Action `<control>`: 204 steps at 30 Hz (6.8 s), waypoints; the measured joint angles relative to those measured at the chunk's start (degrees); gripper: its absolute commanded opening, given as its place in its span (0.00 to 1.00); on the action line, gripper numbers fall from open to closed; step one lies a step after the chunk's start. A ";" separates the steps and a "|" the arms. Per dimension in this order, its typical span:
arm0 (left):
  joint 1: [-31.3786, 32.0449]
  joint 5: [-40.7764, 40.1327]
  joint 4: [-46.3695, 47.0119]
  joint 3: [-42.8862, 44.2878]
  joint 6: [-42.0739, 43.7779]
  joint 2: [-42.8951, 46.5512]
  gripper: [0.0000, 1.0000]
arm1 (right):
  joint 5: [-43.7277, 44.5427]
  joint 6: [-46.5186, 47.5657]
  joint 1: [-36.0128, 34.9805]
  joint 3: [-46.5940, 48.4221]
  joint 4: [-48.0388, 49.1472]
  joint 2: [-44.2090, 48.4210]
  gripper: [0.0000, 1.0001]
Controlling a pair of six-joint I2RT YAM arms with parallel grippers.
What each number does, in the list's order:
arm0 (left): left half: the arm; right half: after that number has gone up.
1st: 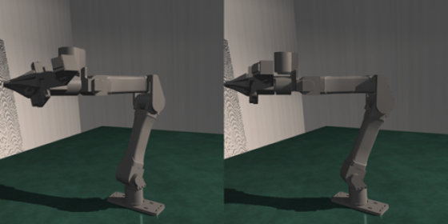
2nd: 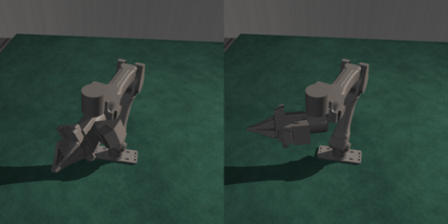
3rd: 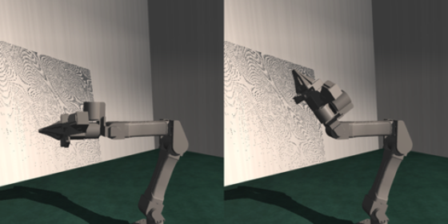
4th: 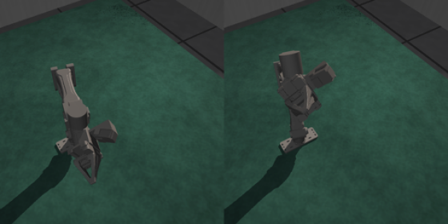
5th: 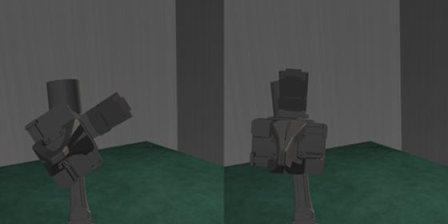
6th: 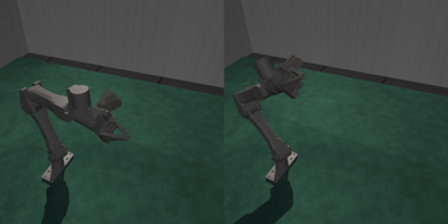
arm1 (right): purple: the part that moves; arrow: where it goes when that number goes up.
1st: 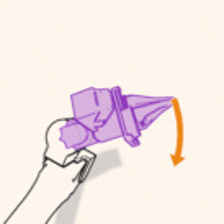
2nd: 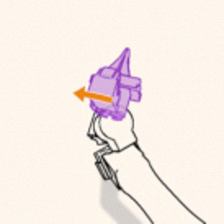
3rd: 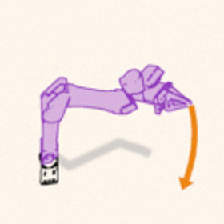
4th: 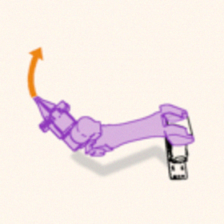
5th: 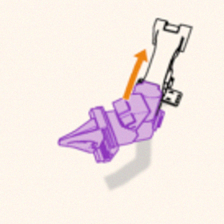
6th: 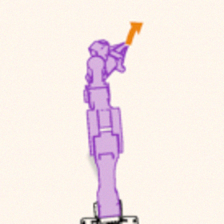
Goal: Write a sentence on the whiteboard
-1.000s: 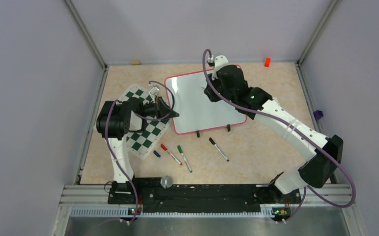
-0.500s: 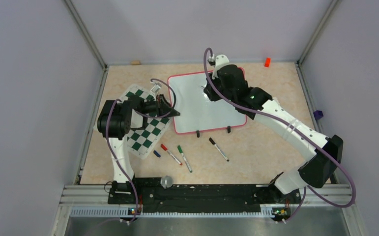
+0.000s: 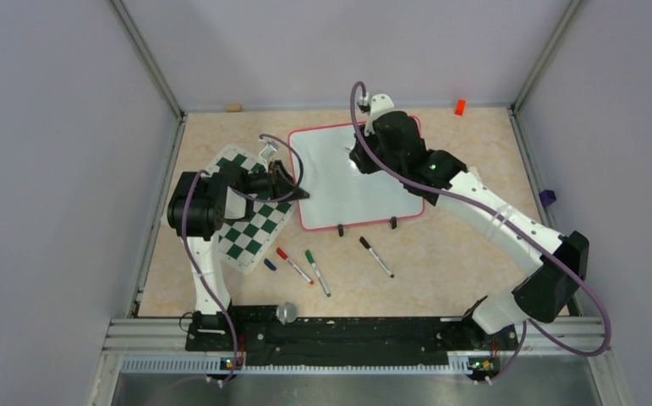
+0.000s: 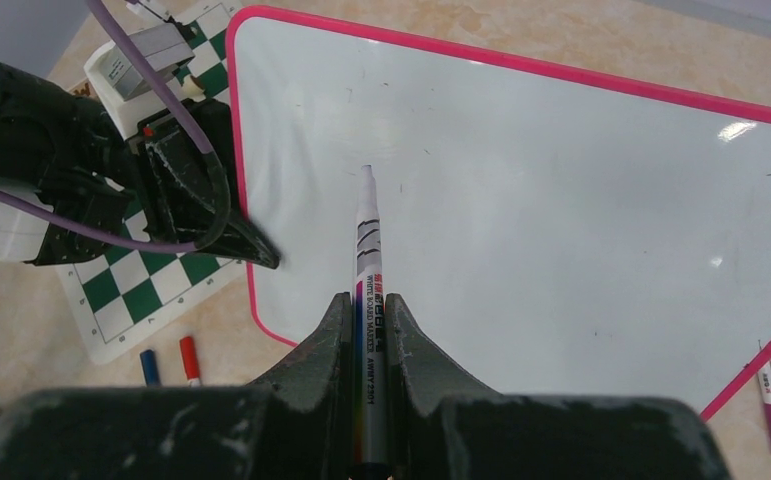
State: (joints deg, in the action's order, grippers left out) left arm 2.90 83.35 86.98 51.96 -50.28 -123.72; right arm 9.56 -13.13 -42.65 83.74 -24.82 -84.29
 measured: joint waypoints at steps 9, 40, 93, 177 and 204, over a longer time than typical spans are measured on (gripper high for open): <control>-0.37 -0.20 -0.48 -0.57 -0.72 0.00 0.00 | -0.48 0.00 0.00 0.02 0.02 -0.85 0.00; -1.16 -1.73 -0.74 -2.08 -1.42 0.00 0.00 | 1.51 1.11 -3.17 0.46 -0.92 -0.98 0.00; -1.53 -2.67 -0.17 -3.28 -1.44 0.00 0.00 | 13.60 6.71 -13.49 15.76 -5.77 -13.00 0.00; -0.20 -2.80 0.11 -6.12 4.00 1.14 0.08 | 17.29 8.98 -14.19 24.74 -7.54 -22.29 0.00; 0.63 -2.82 -0.48 -5.79 2.38 1.68 0.02 | 20.37 6.86 -13.66 25.92 -7.67 -22.32 0.00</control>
State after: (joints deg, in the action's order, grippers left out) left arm 3.53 80.53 86.50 46.17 -47.90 -122.04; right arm 29.93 -6.26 -56.31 109.67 -32.49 -106.61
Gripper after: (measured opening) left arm 0.120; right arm 0.087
